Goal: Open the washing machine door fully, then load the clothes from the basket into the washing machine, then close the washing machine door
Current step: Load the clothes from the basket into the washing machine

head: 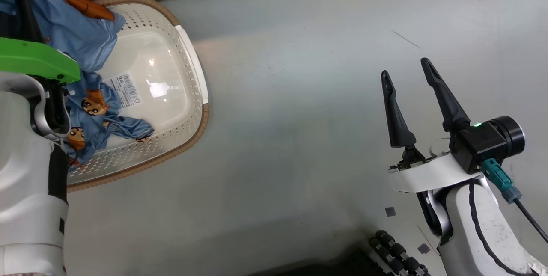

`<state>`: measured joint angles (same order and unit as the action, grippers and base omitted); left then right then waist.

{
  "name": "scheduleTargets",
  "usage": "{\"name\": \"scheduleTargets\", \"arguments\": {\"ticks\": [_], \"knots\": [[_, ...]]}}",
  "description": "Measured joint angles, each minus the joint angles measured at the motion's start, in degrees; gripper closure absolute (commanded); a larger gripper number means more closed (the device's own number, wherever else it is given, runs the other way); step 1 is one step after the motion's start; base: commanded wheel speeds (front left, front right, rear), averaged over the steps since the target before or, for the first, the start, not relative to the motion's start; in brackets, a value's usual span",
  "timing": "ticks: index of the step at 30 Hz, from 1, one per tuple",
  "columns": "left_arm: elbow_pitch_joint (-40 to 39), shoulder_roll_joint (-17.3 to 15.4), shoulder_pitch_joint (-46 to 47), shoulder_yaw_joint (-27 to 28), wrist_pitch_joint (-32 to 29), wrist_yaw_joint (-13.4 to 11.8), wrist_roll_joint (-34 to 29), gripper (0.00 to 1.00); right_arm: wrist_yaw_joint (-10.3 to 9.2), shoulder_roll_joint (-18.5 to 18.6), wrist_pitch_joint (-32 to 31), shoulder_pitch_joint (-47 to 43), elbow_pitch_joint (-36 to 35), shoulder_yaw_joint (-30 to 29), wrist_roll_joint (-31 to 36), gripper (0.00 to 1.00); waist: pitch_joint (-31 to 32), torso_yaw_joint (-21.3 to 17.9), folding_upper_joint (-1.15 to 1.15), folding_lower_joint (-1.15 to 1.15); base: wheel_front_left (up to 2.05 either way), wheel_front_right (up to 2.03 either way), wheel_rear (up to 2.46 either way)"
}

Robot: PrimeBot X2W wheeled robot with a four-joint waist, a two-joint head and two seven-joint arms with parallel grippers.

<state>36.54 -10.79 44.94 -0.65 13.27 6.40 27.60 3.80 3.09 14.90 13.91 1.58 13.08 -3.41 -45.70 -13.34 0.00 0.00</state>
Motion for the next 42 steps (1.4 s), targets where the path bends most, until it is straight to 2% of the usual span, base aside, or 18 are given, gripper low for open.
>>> {"name": "scheduleTargets", "arguments": {"ticks": [10, 16, 19, 22, 27, 42], "knots": [[-1.01, 3.82, -2.86, 4.32, 1.44, -0.88, 1.99, 1.0, -0.38, -0.08, -0.01, 0.02, 1.0, -0.46, -0.26, 0.0, 2.79, 2.68, 0.0, 0.0, 0.0, 0.0, 0.0], [-9.24, 6.36, -4.15, 2.4, 1.43, -0.26, 0.85, 1.0, -0.33, -0.07, -0.01, 0.01, 1.97, -0.22, -0.6, 0.0, 5.51, 4.46, 0.0, 0.0, 0.0, 0.0, 0.0], [-14.34, 6.38, -3.33, 1.63, 1.43, 0.15, -0.02, 1.0, 0.23, -0.08, 0.0, -0.01, 2.86, 1.41, -1.04, 0.0, 7.62, 5.08, 0.0, 0.0, 0.0, 0.0, 0.0], [-15.93, 5.57, -1.97, 0.57, 1.43, 0.16, -1.11, 1.0, 0.27, -0.07, 0.0, -0.09, 3.12, 3.21, -2.54, 0.0, 9.13, 4.94, 0.0, 0.0, 0.0, 0.0, 0.0], [-16.31, 1.56, 2.18, 1.02, 1.42, 0.16, -2.05, 1.0, 0.27, -0.08, 0.0, -1.1, 3.28, 5.72, -5.21, 0.0, 10.41, 2.92, 0.0, 0.0, 0.0, 0.0, 0.0], [-7.67, -7.78, 11.9, 4.8, -5.92, -2.7, -4.74, 1.0, 0.01, -0.49, -0.01, -5.34, 2.96, 9.15, -8.65, 0.0, 10.28, -7.4, 0.0, 0.0, 0.0, 0.0, 0.0]]}}
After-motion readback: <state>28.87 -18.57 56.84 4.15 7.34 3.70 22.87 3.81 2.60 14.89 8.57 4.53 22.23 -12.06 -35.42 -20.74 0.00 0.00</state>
